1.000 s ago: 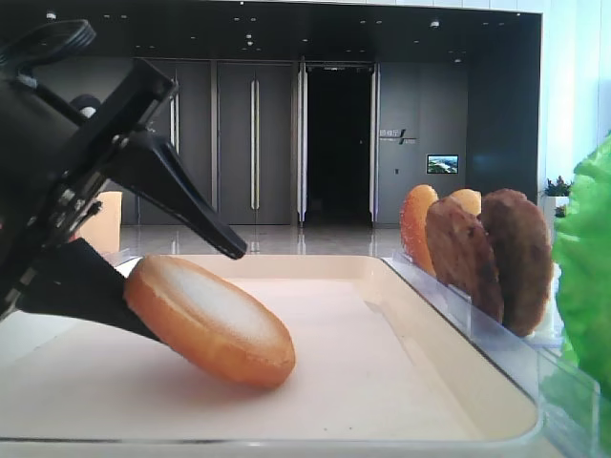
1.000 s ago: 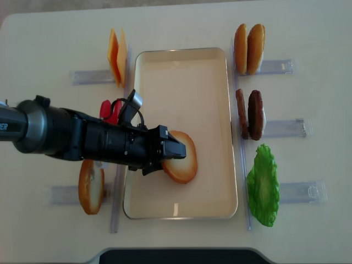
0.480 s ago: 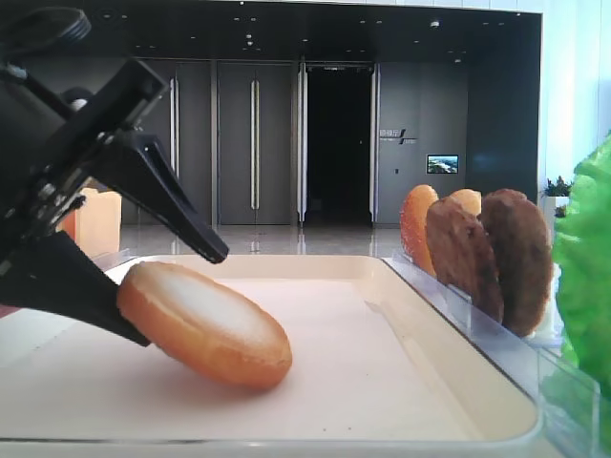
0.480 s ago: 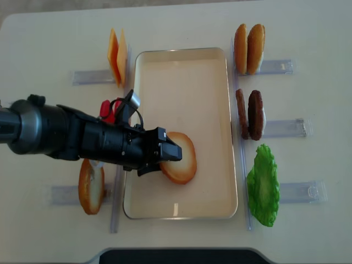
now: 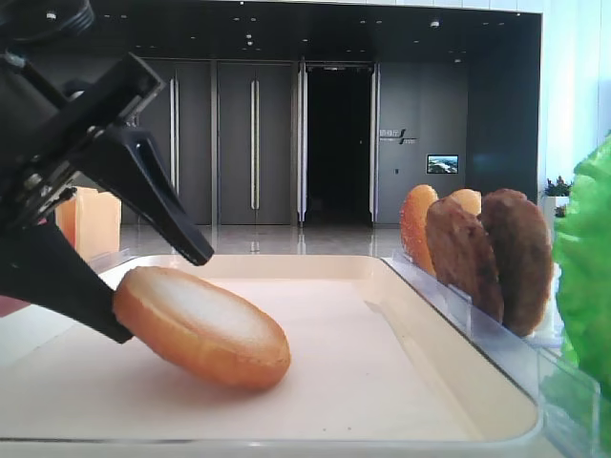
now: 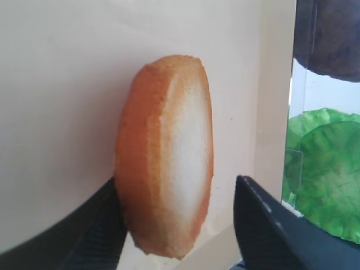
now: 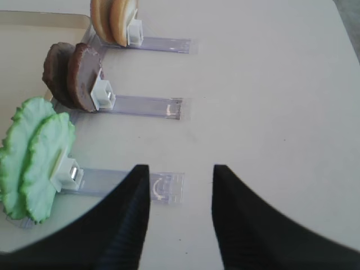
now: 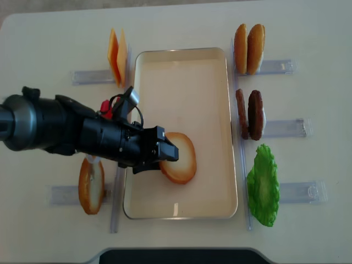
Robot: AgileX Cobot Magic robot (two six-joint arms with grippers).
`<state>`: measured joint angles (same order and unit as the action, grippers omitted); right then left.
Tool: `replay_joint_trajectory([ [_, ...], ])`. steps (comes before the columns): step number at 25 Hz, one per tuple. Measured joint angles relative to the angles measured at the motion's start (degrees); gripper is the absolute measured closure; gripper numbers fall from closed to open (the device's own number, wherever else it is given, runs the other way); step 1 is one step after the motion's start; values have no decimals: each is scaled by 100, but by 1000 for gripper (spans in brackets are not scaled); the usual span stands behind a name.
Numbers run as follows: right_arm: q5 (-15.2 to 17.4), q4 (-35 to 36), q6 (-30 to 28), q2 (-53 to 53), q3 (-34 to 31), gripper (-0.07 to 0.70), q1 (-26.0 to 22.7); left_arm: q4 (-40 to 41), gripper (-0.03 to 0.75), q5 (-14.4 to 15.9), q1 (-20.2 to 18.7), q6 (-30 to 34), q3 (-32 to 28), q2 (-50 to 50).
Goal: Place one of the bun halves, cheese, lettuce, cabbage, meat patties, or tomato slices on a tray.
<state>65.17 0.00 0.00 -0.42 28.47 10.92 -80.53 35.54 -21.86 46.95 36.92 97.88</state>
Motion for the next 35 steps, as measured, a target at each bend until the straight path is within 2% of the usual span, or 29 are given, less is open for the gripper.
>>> replay_joint_trajectory([
  [5,0,0,0,0,0,343,0,1197,267,-13,0,-1080,317,-114],
  [11,0,0,0,0,0,343,0,2241,267,92,0,-1980,626,-168],
  [22,0,0,0,0,0,343,0,3541,267,618,0,-2932,1289,-500],
  [26,0,0,0,0,0,343,0,4229,267,925,0,-3409,1609,-824],
  [30,0,0,0,0,0,343,0,5265,267,1376,0,-4102,1917,-1188],
  [35,0,0,0,0,0,343,0,6370,267,2109,0,-4695,2213,-1572],
])
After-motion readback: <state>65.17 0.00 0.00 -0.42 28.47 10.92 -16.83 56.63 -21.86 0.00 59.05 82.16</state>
